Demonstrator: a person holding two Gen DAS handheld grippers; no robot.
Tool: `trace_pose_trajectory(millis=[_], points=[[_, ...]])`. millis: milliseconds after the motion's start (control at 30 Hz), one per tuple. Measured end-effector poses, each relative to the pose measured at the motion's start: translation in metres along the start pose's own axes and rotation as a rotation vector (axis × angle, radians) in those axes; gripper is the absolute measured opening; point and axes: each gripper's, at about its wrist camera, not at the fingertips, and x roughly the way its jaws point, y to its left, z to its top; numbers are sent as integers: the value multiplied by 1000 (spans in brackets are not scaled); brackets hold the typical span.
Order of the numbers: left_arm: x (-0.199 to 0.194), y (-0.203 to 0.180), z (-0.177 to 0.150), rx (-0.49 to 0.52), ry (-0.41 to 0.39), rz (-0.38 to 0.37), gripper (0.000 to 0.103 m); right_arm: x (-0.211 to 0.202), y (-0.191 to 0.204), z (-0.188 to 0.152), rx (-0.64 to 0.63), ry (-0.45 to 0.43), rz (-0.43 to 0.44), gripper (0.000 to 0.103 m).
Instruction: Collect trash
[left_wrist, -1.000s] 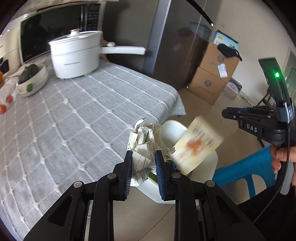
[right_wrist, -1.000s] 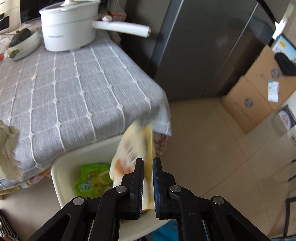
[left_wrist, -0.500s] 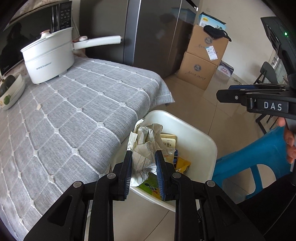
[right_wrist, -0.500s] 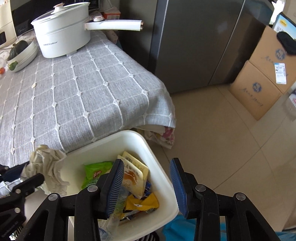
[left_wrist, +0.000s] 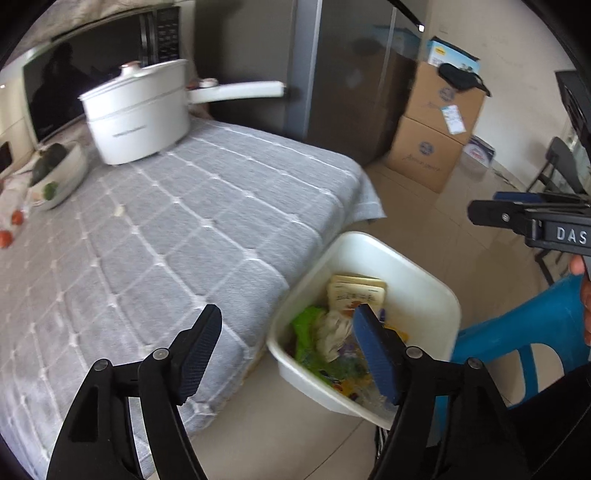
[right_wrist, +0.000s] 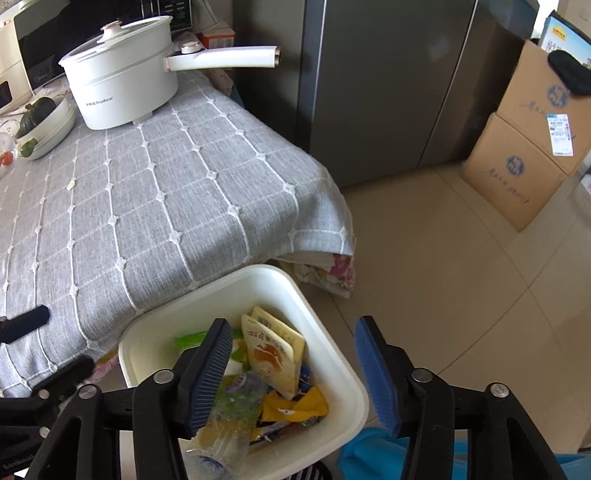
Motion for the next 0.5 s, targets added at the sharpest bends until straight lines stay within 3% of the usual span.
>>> trace_pose_trajectory(millis=[167, 400, 500], points=[[-24, 14, -7, -75, 3, 92, 92, -6, 6, -3, 48, -14, 44, 71], [-75, 37, -31, -203, -13, 255, 97, -31, 39, -20, 45, -87, 115, 100], [-98, 45, -40, -235, -54, 315, 99, -44, 52, -28, 29, -135, 135, 103]])
